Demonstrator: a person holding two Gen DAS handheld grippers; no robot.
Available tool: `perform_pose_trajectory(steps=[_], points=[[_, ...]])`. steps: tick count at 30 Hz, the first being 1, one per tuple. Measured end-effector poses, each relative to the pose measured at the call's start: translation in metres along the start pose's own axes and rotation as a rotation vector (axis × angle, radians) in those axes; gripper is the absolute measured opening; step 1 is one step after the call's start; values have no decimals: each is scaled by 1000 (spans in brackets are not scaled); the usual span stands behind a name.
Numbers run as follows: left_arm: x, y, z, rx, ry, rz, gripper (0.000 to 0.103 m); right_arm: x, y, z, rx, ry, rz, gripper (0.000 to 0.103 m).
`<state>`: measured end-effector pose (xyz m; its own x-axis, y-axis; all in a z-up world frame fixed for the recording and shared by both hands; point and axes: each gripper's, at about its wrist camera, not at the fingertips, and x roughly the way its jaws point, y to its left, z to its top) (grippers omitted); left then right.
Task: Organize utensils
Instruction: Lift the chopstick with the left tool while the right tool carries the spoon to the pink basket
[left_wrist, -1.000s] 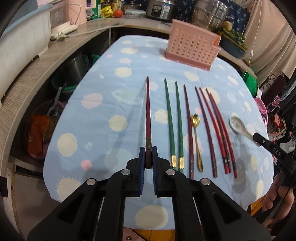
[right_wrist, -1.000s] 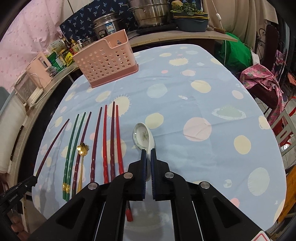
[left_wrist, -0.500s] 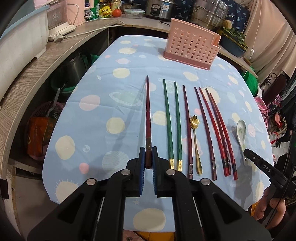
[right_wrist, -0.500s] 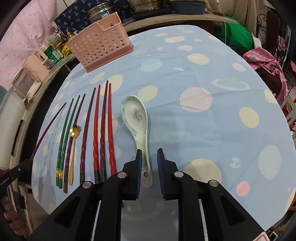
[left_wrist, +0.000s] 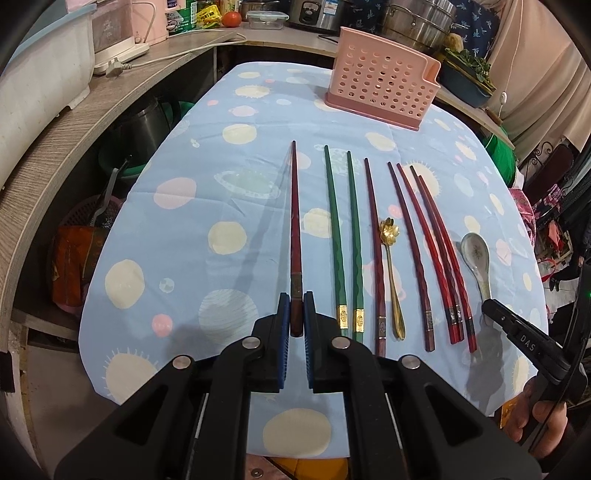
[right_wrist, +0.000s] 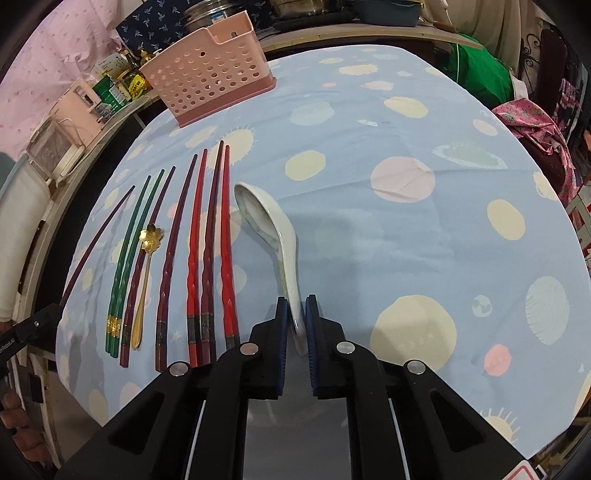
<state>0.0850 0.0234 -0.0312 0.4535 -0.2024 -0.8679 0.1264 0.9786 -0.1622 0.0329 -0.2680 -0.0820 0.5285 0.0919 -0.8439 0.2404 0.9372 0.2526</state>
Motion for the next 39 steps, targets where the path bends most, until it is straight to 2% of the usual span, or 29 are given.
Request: perform_pose_trajectory(steps=[8,15,21,31,39], points=[[-23,6,16,-23,-64,-20,7,-36,9,22,-21,-109,-14,7],[-49,8,52,-38,-160,-23,7,-61,9,58,-5,-196,1,7],[-69,4,95,-31,-251,-15,7,-69,11,86,-3,-242,10,7],[-99,-8,188,-15,-412,-3,7,-65,15,144,6,-292,63,7],[-125,-23,255,-34,-523,-66,7,-65,26,217,19,-366,117,7]])
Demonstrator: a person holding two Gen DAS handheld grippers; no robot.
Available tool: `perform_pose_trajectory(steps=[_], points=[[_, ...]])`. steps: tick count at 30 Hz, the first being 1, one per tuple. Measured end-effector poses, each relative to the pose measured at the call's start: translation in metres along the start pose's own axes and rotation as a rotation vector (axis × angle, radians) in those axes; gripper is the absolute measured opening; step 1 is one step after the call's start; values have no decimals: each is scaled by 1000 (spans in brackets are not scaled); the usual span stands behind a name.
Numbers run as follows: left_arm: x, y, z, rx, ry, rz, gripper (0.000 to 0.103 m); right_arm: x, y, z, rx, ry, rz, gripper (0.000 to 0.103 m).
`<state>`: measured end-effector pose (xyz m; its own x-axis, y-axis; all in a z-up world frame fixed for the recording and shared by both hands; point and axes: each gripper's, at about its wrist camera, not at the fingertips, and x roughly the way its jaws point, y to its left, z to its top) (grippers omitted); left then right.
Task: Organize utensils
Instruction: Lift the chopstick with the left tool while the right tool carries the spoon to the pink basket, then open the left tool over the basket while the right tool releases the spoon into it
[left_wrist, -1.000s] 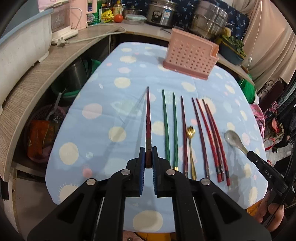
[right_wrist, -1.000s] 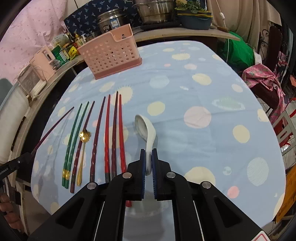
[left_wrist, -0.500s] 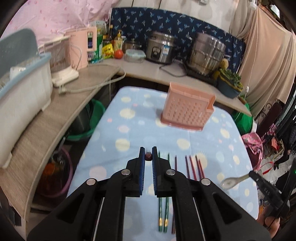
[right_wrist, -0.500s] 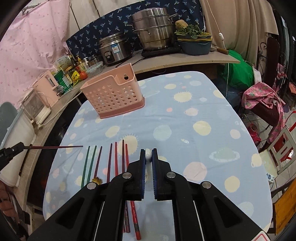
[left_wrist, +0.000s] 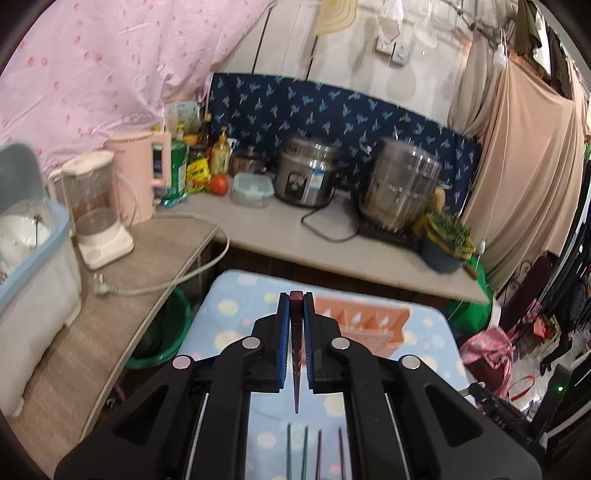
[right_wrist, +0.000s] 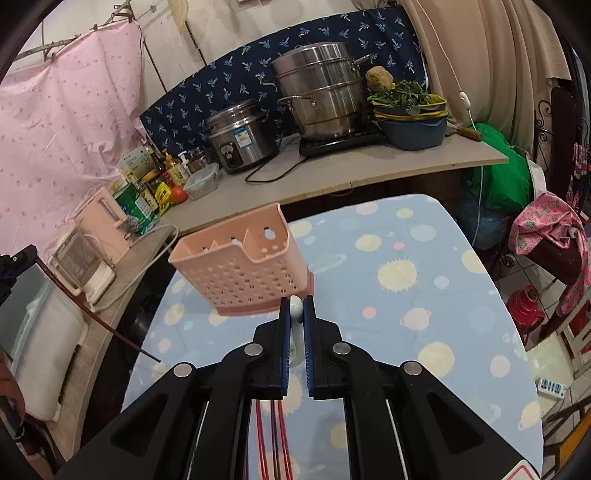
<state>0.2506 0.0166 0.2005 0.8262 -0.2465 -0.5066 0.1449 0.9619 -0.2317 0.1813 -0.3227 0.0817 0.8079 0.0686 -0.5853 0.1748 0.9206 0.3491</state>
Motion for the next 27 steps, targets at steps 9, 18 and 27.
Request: perform_pose_trajectory(steps=[9,18,27], points=[[16,-35,74,4,-148,-48,7,43,23,74,-12,-66,22,7],[71,-43,84,13,-126,-44,7,101,31,86,-12,-6,17,7],[128,-33,55,9,-24,-15,7,140,28,70,-11,66,9,7]])
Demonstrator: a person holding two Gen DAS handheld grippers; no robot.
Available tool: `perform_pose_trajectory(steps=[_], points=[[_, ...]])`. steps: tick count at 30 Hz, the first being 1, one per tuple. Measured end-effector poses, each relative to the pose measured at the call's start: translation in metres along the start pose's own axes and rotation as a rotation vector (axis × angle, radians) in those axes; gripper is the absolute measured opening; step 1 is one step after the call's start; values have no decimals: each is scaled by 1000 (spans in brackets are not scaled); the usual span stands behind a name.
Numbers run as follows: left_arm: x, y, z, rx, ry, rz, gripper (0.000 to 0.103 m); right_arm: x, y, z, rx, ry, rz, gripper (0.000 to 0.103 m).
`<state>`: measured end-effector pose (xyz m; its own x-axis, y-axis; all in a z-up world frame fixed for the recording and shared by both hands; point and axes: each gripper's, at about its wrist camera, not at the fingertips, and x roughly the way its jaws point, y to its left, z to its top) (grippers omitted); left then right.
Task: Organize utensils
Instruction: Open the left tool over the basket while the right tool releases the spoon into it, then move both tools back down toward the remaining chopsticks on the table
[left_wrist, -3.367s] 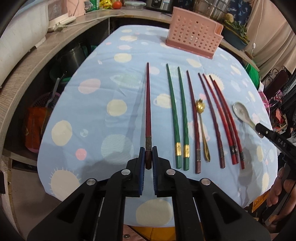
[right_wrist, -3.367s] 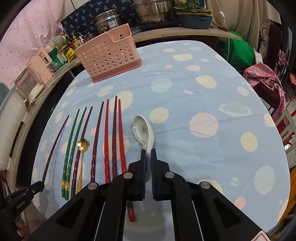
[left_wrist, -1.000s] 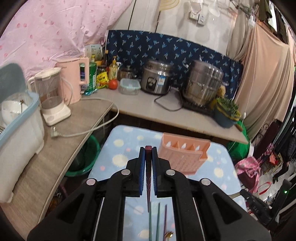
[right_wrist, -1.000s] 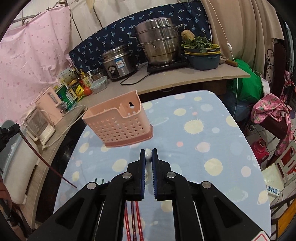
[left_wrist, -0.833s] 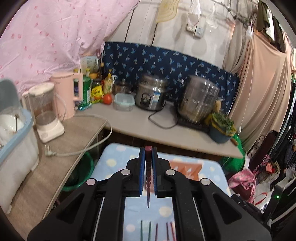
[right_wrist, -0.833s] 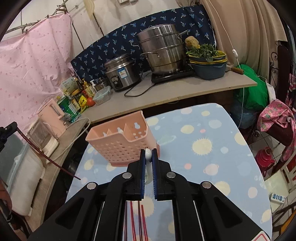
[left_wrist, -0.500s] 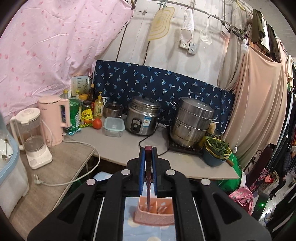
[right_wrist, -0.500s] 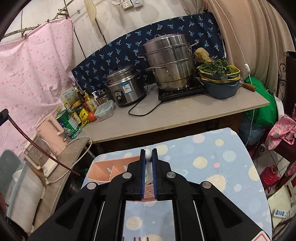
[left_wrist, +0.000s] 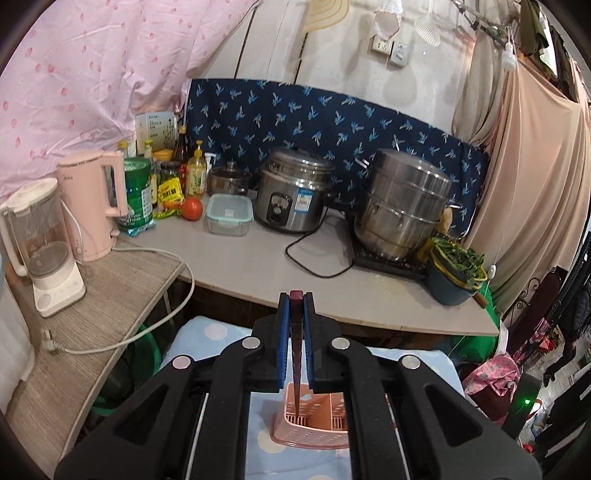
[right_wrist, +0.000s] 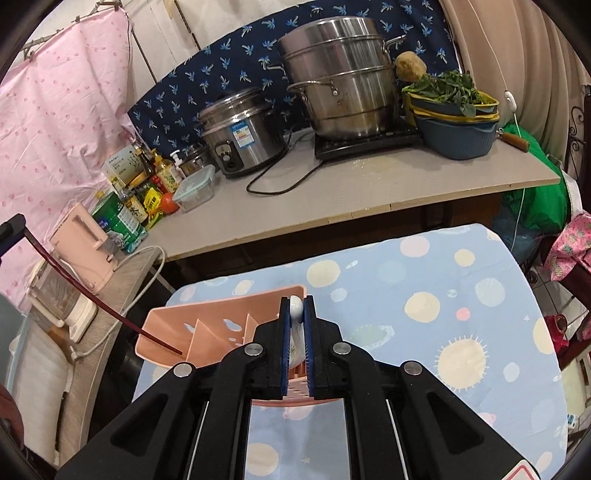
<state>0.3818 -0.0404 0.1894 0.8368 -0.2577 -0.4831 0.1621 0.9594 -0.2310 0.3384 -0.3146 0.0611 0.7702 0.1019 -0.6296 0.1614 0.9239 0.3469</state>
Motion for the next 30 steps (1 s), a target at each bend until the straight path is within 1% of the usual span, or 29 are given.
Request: perform_pose_trajectory(steps=[3,5,6,8,9,10,17,20,25,30], points=[[7,3,-7,-6,13,-3,8,3,-2,-3,8,4,7,10],[9,4,-10,-10,5,0,8,1,-3,-5,7,-3,3,12],[8,5,-11,-8,-1,6,10,-1,-4,-6,10,-5,5,12],[6,6,-13,-9,-2,10,21,-7,-6,-6,18,-11,7,17],[4,7,-14,-13,-5,13,31,-11,-6,-7,17,-17,8,18],[1,8,-15,-16,-10,19,36,-15,-6,-7,14,-22,6,18],[-26,11,-28,-2,-6,34,38,-51,-4,-22,-11,-49,14,23],[-41,13,-37,10,-3,43,42,-70,-1,-32,-28,-60,12,27],[-69,15,-62,35,22,51,43,-100,0,-56,-34,-53,17,28],[-93,20,-99,59,66,65,43,-128,-4,-93,-38,-26,19,29]])
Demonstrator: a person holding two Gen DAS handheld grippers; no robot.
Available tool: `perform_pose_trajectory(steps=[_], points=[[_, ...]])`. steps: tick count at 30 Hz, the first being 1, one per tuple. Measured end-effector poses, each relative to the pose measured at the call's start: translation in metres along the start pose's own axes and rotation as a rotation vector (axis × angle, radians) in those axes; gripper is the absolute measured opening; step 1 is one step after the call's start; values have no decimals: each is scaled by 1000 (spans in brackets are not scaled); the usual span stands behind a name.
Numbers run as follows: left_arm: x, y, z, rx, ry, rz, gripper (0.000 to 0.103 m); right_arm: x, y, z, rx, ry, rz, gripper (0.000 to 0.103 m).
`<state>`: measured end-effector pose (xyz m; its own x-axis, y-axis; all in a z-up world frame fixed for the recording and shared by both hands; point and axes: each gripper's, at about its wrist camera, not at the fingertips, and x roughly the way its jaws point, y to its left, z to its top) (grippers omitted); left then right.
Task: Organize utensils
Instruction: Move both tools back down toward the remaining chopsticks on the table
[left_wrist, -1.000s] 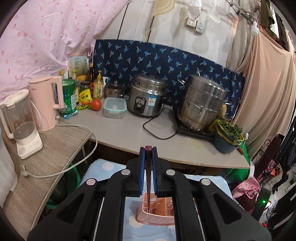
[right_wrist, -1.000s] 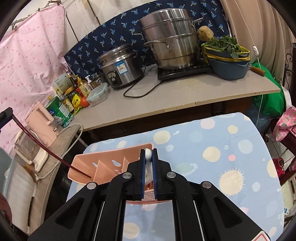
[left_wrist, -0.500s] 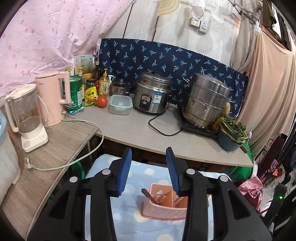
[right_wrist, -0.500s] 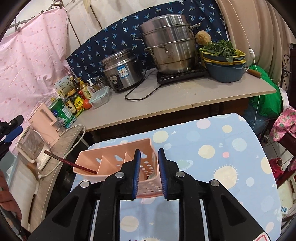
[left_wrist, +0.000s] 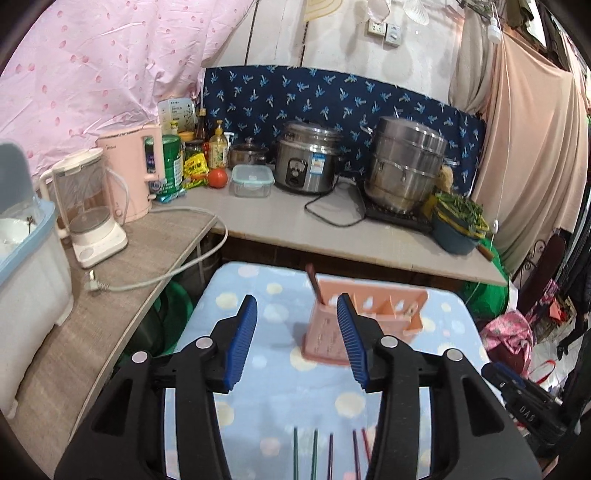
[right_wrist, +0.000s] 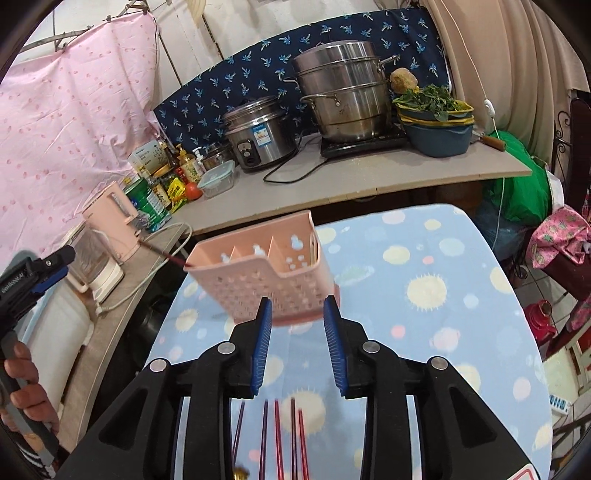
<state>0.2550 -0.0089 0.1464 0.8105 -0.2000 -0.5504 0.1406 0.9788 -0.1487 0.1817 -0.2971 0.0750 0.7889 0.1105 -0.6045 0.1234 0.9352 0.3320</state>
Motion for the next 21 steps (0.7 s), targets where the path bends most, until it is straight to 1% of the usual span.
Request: perform_pose_trajectory(steps=[9,13,16,19,21], points=[[-17,13,-85,4,143,14,43,-35,0,-86,-61,86,-50,29],[-18,16,-127,28,221,37,43,-40,-5,-128,-67,150,-65,29],[-17,19,-156,30,283,36,43,-42,-8,-157,-61,201,-70,29],[-17,22,-178,36,326,44,43,-42,-9,-179,-68,229,-92,29],[-18,24,-191,30,351,41,43,-41,-10,-189,-60,249,-87,29]])
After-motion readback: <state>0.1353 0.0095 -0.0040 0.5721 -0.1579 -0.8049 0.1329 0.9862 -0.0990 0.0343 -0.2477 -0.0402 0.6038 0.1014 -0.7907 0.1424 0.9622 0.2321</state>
